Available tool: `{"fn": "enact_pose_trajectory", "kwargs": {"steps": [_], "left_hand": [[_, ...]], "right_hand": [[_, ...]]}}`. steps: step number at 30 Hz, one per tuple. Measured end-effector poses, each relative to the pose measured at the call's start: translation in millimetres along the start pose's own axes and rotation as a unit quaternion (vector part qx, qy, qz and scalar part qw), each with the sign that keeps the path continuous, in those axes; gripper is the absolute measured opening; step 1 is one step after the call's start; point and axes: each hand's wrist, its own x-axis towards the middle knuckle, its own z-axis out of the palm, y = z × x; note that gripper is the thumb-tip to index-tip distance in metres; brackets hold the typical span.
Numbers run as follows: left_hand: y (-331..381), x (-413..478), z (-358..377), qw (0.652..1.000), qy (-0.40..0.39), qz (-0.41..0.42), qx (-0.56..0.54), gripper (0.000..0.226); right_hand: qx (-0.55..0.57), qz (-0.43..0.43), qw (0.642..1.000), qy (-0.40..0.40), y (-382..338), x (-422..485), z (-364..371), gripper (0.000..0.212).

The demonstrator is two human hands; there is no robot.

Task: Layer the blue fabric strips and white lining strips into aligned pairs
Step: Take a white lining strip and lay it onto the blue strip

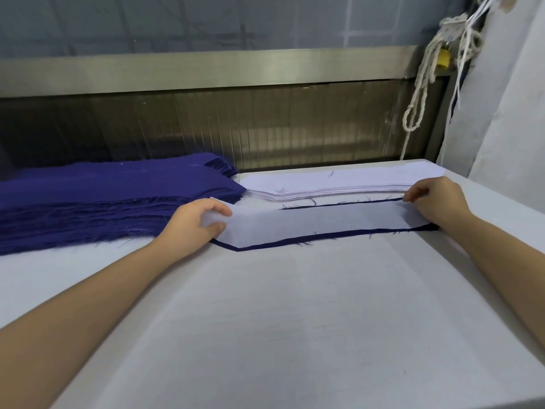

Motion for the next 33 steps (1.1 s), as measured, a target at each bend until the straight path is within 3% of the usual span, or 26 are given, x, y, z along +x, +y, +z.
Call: {"fn": "enact_pose_trajectory", "kwargs": {"steps": [12, 33], "left_hand": [[-2.4, 1.7, -6.5, 0.998, -0.065, 0.015, -0.005, 0.027], [-5.3, 0.4, -5.6, 0.997, -0.046, 0.017, 0.055, 0.031]], "right_hand": [[-0.021, -0.017, 1.0, -0.005, 3.7, 3.3, 1.0, 0.028], [-0.046, -0.016, 0.999, -0.024, 3.4, 1.5, 2.1, 0.028]]}}
